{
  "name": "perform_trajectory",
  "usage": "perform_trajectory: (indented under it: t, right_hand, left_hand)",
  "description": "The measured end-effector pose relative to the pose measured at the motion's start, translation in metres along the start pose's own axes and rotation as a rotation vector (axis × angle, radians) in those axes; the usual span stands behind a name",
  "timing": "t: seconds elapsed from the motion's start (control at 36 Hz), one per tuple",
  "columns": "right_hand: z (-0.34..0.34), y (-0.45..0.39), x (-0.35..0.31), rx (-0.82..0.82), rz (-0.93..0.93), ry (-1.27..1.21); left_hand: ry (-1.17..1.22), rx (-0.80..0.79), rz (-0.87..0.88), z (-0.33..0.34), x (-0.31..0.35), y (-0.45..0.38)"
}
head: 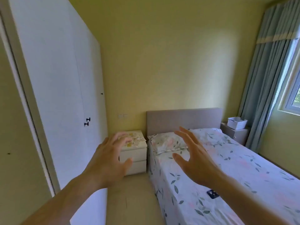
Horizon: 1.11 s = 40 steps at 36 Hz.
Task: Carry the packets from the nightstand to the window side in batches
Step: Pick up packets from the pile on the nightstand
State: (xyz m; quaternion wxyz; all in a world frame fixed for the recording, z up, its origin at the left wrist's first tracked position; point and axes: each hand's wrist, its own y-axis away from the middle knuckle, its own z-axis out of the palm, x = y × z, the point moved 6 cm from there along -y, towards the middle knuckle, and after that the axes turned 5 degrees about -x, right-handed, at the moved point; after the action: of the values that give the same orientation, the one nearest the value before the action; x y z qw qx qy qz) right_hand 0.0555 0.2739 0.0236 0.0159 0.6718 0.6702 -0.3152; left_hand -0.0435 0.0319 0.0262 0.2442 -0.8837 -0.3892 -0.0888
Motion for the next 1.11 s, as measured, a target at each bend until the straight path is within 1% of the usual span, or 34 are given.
perform_trajectory:
  t: [0.17,0.28,0.44,0.58,0.83,1.0,1.11]
  right_hand:
    - [0.03,-0.028,0.053,-0.089,0.069,-0.017]
    - [0.051,-0.054,0.095,-0.145,0.112,-0.041]
    - [0.076,-0.109,0.164,-0.207,0.134,-0.088]
    - [0.092,-0.165,0.209,-0.273,0.142,-0.128]
    - [0.137,-0.263,0.236,-0.381,0.086,-0.198]
    - [0.185,-0.329,0.249,-0.434,0.059,-0.23]
    - [0.217,-0.378,0.257,-0.46,0.068,-0.238]
  left_hand:
    - [0.039,-0.106,-0.067,0.056,-0.023,-0.04]
    - [0.055,-0.145,-0.123,0.093,-0.041,-0.078]
    - [0.068,-0.156,-0.189,0.139,-0.06,-0.149]
    - [0.06,-0.168,-0.245,0.161,-0.073,-0.202]
    - [0.047,-0.153,-0.364,0.179,-0.124,-0.26]
    - [0.069,-0.138,-0.436,0.195,-0.182,-0.295]
    - [0.129,-0.106,-0.467,0.21,-0.227,-0.329]
